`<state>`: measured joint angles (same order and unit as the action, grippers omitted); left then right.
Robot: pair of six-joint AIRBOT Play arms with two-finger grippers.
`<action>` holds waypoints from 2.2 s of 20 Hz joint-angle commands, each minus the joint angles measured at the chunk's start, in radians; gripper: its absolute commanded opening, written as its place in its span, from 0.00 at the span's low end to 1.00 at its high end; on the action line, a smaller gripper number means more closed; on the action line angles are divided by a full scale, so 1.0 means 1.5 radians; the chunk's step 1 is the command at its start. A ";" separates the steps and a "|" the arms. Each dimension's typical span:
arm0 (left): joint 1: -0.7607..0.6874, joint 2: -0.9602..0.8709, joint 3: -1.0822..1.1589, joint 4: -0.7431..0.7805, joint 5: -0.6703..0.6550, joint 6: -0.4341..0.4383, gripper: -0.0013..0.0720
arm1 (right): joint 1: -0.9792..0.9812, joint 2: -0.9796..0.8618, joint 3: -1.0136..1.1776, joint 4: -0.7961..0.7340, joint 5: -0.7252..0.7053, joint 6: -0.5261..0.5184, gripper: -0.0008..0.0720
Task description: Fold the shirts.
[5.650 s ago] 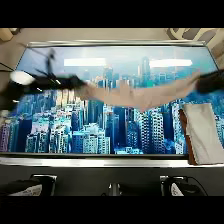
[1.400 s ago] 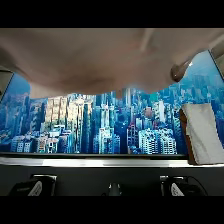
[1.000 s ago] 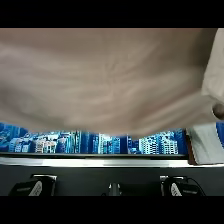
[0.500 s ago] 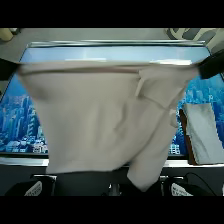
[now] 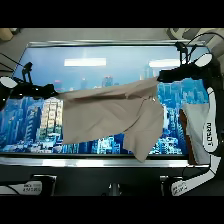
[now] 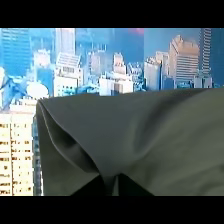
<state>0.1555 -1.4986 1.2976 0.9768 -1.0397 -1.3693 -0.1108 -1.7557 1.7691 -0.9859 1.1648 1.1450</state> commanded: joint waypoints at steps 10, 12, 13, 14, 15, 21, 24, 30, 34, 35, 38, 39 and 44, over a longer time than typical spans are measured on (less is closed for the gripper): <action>0.076 0.183 -0.285 0.112 -0.228 -0.017 0.56 | -0.052 0.122 -0.221 -0.198 0.248 -0.120 0.43; 0.076 0.225 -0.393 0.085 -0.196 0.006 0.57 | -0.053 0.167 -0.314 -0.212 0.222 -0.133 0.44; 0.076 0.232 -0.431 0.069 -0.189 0.013 0.57 | -0.053 0.185 -0.345 -0.230 0.218 -0.134 0.44; 0.075 0.233 -0.461 0.050 -0.185 0.027 0.57 | -0.053 0.201 -0.372 -0.239 0.213 -0.134 0.44; 0.073 0.233 -0.481 0.037 -0.170 0.041 0.57 | -0.053 0.213 -0.391 -0.246 0.207 -0.134 0.44; 0.048 0.221 -0.501 -0.010 -0.078 0.053 0.57 | -0.053 0.232 -0.415 -0.246 0.197 -0.134 0.44; 0.048 0.199 -0.501 -0.010 -0.076 0.054 0.57 | -0.053 0.232 -0.416 -0.251 0.202 -0.134 0.44; 0.025 0.186 -0.502 -0.011 -0.048 0.058 0.53 | -0.053 0.232 -0.472 -0.255 0.188 -0.134 0.46; 0.004 0.179 -0.501 -0.011 -0.039 0.058 0.09 | -0.053 0.232 -0.497 -0.250 0.169 -0.146 0.55; 0.004 0.180 -0.501 -0.010 -0.039 0.058 0.06 | -0.053 0.232 -0.506 -0.240 0.160 -0.146 0.55; 0.004 0.180 -0.497 -0.011 -0.045 0.058 0.05 | -0.053 0.232 -0.546 -0.189 0.111 -0.146 0.59; 0.004 0.181 -0.496 -0.010 -0.047 0.058 0.05 | -0.053 0.232 -0.557 -0.168 0.089 -0.146 0.59; 0.004 0.190 -0.487 -0.011 -0.057 0.058 0.05 | -0.053 0.212 -0.585 -0.081 0.004 -0.145 0.59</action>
<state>0.1612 -1.2217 0.5583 0.9676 -1.1084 -1.2819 -0.1909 -1.4189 0.9127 -1.1923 1.2480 0.9264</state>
